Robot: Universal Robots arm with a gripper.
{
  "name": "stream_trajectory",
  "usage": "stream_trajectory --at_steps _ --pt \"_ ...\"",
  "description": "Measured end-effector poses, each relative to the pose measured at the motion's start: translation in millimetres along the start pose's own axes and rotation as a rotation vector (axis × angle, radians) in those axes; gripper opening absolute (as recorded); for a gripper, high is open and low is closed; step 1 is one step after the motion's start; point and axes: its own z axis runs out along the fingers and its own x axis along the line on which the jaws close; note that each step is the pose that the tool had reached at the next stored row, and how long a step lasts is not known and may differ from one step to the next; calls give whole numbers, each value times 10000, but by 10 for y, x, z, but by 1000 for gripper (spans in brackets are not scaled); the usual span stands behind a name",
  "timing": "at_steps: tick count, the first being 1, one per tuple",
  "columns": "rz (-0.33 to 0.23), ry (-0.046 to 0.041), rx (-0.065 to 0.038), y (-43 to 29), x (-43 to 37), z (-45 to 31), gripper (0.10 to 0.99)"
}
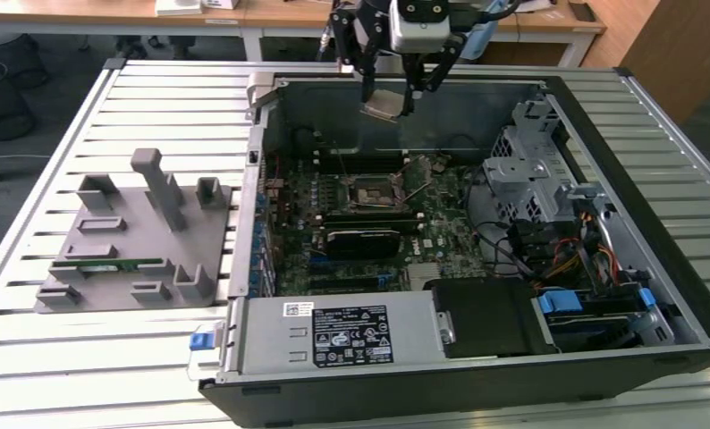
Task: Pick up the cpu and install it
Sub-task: 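Place the cpu into insertion slot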
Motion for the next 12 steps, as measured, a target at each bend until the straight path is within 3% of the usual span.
stream_trajectory --at_steps 12 --pt "603 -25 -5 0 0 2 541"
